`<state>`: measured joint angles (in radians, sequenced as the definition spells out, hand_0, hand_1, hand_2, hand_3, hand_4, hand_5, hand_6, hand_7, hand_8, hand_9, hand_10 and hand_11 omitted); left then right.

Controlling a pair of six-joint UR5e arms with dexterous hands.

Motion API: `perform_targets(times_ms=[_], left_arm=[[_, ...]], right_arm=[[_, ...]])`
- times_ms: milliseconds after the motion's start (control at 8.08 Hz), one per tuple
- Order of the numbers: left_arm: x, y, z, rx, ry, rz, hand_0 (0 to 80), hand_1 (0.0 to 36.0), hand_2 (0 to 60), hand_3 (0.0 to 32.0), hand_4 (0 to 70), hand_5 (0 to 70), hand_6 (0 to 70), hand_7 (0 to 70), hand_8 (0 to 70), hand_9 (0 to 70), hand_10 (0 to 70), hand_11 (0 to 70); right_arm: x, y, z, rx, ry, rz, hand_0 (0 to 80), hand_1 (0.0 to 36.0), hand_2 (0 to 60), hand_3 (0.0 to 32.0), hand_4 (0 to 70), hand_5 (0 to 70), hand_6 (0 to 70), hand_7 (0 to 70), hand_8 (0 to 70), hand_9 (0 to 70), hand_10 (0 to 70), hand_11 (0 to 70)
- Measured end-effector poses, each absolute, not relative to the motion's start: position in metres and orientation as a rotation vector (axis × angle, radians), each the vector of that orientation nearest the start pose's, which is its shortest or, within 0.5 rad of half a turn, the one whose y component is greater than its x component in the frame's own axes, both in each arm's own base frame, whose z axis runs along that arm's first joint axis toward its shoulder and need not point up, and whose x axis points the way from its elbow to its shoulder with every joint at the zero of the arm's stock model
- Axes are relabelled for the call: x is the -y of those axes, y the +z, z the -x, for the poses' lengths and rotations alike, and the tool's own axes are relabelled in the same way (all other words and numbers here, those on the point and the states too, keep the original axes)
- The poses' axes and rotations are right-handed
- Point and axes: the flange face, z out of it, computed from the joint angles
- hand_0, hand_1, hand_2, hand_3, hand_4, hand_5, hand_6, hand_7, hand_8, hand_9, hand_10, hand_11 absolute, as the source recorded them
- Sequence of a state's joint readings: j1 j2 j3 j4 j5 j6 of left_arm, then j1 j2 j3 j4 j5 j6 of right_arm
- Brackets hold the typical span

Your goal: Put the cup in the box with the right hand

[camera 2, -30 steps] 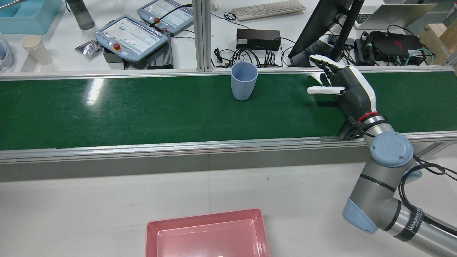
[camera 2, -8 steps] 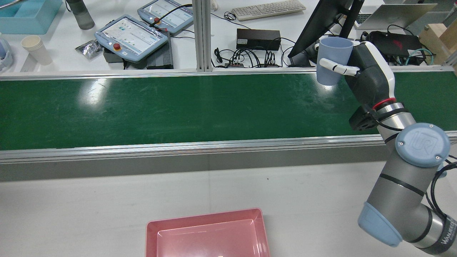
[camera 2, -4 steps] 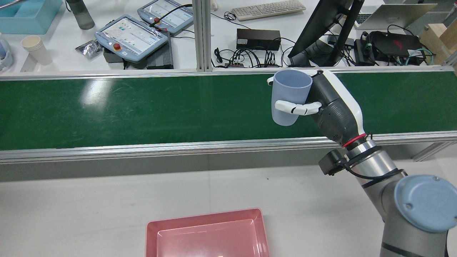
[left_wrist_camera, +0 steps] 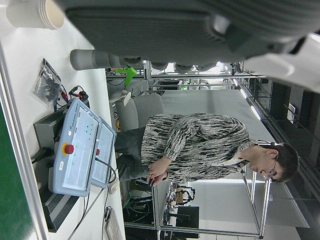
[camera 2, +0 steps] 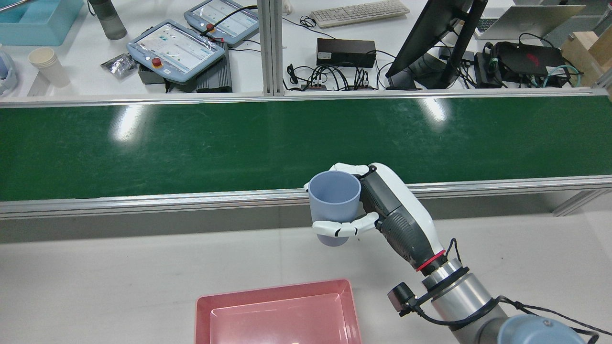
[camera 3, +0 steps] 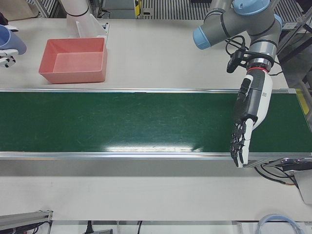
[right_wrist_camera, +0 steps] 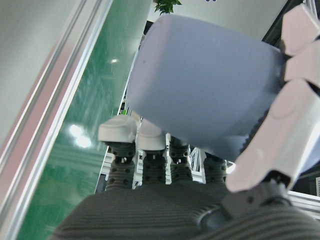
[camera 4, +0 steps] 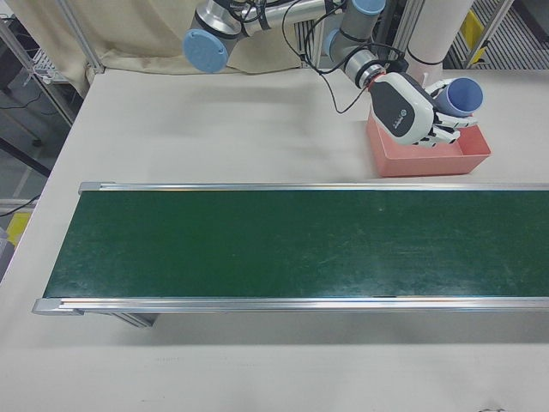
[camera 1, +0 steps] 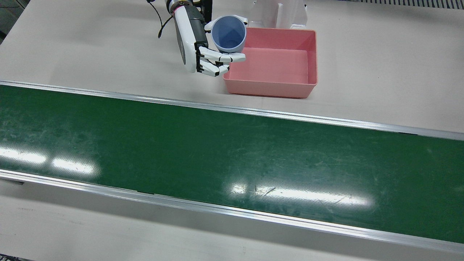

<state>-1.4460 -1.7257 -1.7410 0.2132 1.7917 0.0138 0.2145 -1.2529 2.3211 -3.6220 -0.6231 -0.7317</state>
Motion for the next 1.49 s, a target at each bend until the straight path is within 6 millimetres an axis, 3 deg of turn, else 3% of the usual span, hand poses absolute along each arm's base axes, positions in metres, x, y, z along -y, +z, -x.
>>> perform_targets(times_ms=[124, 248, 371, 495, 619, 990, 1486], left_arm=[[0.555, 0.545, 0.043, -2.140, -1.906, 0.333, 0.0, 0.0, 0.0, 0.0, 0.0, 0.0, 0.0, 0.0, 0.0, 0.0, 0.0, 0.0], [0.555, 0.545, 0.043, -2.141, -1.906, 0.333, 0.0, 0.0, 0.0, 0.0, 0.0, 0.0, 0.0, 0.0, 0.0, 0.0, 0.0, 0.0], [0.555, 0.545, 0.043, -2.141, -1.906, 0.333, 0.0, 0.0, 0.0, 0.0, 0.0, 0.0, 0.0, 0.0, 0.0, 0.0, 0.0, 0.0], [0.555, 0.546, 0.043, -2.140, -1.906, 0.332, 0.0, 0.0, 0.0, 0.0, 0.0, 0.0, 0.0, 0.0, 0.0, 0.0, 0.0, 0.0], [0.555, 0.546, 0.043, -2.140, -1.906, 0.332, 0.0, 0.0, 0.0, 0.0, 0.0, 0.0, 0.0, 0.0, 0.0, 0.0, 0.0, 0.0], [0.555, 0.546, 0.043, -2.140, -1.907, 0.332, 0.0, 0.0, 0.0, 0.0, 0.0, 0.0, 0.0, 0.0, 0.0, 0.0, 0.0, 0.0], [0.555, 0.546, 0.043, -2.139, -1.907, 0.333, 0.0, 0.0, 0.0, 0.0, 0.0, 0.0, 0.0, 0.0, 0.0, 0.0, 0.0, 0.0]], right_arm=[[0.278, 0.270, 0.387, -2.865, -1.970, -0.141, 49.3, 29.1, 60.0, 0.0, 64.1, 14.2, 42.1, 70.0, 63.1, 70.0, 48.9, 69.3], [0.261, 0.267, 0.401, -2.881, -1.961, -0.151, 51.8, 22.8, 43.1, 0.0, 48.2, 12.0, 33.9, 70.0, 52.4, 70.0, 36.7, 52.4], [0.246, 0.264, 0.414, -2.901, -1.936, -0.163, 52.9, 15.4, 0.5, 0.0, 14.8, 8.7, 18.4, 69.2, 28.0, 48.3, 19.1, 29.1], [0.234, 0.259, 0.424, -2.914, -1.901, -0.176, 51.7, 13.8, 0.0, 0.0, 0.0, 5.3, 3.6, 6.8, 5.7, 10.6, 0.5, 1.3], [0.227, 0.255, 0.432, -2.917, -1.864, -0.188, 51.1, 12.8, 0.0, 0.0, 0.0, 4.3, 0.0, 0.0, 0.0, 1.7, 0.0, 0.0], [0.207, 0.255, 0.460, -2.918, -1.819, -0.254, 49.5, 10.5, 0.0, 0.0, 0.0, 3.8, 0.8, 0.0, 1.7, 4.6, 0.0, 0.0], [0.203, 0.255, 0.460, -2.912, -1.811, -0.281, 49.1, 10.9, 0.0, 0.0, 0.0, 4.0, 2.1, 1.8, 4.0, 6.7, 0.0, 0.0]])
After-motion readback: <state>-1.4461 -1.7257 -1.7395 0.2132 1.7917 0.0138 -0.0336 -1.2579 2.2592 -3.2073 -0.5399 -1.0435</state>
